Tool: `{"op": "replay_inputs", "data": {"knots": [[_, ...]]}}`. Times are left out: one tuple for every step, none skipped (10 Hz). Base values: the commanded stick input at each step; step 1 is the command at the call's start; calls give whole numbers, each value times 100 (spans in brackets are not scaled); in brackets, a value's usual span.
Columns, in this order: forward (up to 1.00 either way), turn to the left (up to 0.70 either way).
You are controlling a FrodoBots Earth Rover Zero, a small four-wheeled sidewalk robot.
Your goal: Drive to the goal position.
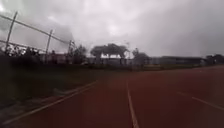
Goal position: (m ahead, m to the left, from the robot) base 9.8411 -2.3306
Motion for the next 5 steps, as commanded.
{"op": "replay_inputs", "data": {"knots": [[50, 0], [50, 0], [50, 0], [50, 0], [50, 0]]}}
